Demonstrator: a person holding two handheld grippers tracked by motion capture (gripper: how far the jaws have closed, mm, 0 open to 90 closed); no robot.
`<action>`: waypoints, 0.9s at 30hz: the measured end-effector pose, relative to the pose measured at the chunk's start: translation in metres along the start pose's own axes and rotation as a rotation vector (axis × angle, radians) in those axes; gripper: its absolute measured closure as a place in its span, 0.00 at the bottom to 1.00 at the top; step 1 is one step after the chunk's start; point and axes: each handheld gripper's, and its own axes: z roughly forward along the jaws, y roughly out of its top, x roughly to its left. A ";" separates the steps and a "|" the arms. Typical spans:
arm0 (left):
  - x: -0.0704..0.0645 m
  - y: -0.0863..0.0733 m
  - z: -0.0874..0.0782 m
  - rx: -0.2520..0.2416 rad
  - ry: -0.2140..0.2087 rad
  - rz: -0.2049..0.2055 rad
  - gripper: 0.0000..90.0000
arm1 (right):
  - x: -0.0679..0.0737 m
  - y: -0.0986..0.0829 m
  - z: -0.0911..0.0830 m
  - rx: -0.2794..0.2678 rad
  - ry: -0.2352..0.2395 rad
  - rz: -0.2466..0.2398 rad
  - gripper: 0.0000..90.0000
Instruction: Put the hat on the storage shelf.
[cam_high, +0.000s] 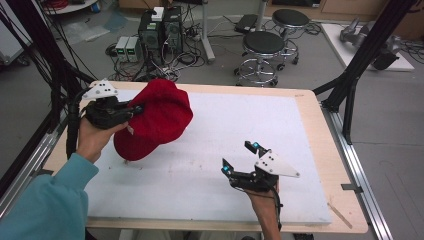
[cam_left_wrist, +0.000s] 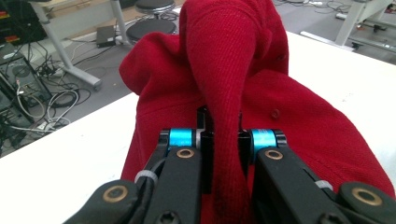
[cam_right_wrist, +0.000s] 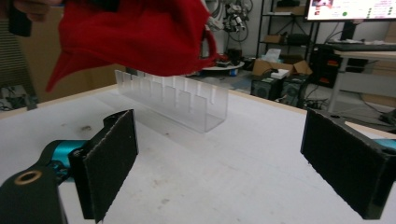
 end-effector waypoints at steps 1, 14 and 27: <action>-0.002 0.000 0.002 -0.002 -0.004 0.004 0.96 | 0.001 0.001 0.002 0.003 0.003 -0.007 0.11; -0.027 0.010 0.019 -0.039 -0.043 -0.015 0.96 | 0.032 0.003 0.033 0.006 0.095 0.024 0.11; -0.048 0.020 0.032 -0.072 -0.073 -0.010 0.96 | 0.050 0.002 0.055 -0.017 0.235 0.110 0.27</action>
